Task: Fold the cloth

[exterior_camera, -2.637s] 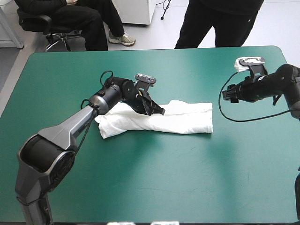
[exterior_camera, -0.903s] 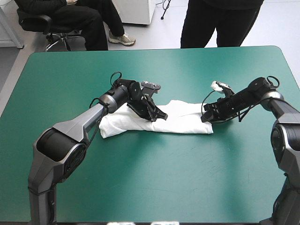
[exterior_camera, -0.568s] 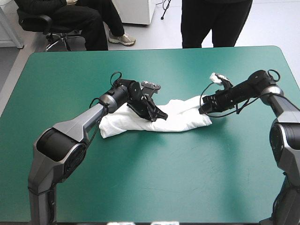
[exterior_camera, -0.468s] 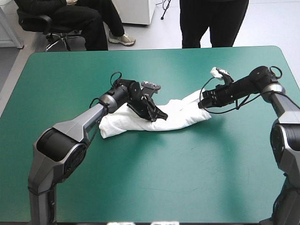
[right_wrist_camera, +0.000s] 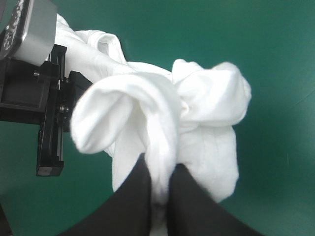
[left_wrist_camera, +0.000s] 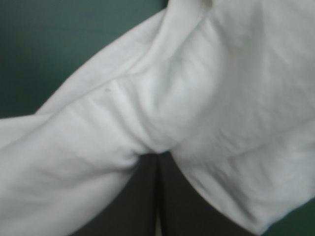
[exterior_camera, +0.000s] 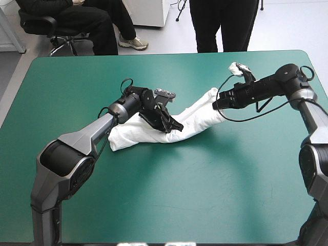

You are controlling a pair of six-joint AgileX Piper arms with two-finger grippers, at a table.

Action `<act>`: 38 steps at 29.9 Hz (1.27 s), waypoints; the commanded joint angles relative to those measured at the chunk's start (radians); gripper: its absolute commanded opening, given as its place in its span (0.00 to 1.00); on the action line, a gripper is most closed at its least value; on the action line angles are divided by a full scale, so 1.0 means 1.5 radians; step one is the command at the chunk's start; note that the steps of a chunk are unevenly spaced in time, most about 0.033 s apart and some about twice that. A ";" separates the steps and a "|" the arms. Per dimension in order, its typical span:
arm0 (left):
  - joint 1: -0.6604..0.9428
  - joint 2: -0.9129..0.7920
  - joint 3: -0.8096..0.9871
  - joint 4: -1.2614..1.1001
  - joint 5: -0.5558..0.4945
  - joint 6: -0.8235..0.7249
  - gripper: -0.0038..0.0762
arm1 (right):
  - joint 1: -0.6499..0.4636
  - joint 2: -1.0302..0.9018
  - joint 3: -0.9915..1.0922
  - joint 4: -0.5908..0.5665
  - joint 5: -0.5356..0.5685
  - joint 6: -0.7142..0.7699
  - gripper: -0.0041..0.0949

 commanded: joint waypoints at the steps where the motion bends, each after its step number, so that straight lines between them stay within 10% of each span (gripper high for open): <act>1: 0.004 -0.036 -0.023 0.016 0.022 -0.004 0.03 | 0.012 -0.041 -0.021 0.040 0.027 -0.011 0.03; 30: 0.208 -0.579 -0.081 0.200 0.132 -0.075 0.03 | 0.296 0.074 -0.288 0.069 -0.045 0.085 0.06; 38: 0.208 -0.580 -0.071 0.200 0.140 -0.075 0.03 | 0.367 0.181 -0.417 0.122 -0.032 0.069 0.72</act>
